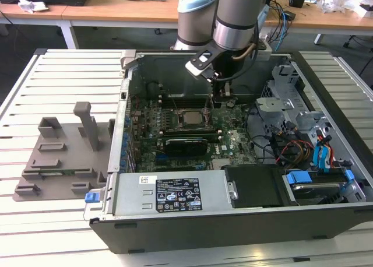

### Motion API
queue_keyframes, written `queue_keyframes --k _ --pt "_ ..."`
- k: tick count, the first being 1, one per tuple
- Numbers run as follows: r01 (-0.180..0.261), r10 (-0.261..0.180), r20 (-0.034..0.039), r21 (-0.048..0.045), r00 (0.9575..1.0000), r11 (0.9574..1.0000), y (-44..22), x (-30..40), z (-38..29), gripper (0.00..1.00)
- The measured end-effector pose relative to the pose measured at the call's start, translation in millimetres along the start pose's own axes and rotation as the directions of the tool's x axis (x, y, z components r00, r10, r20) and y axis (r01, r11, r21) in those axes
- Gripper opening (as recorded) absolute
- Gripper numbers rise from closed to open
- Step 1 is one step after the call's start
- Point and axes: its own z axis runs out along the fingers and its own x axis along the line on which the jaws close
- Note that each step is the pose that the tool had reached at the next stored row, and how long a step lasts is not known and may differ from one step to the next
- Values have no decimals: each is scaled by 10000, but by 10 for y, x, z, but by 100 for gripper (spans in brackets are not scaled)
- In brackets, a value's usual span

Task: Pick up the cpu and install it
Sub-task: 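Close the cpu cover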

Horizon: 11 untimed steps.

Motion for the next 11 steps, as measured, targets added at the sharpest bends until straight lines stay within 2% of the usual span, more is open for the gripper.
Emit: queue_keyframes --k 11 --pt "0 0 -1 0 10000 10000 -97 3 10 11"
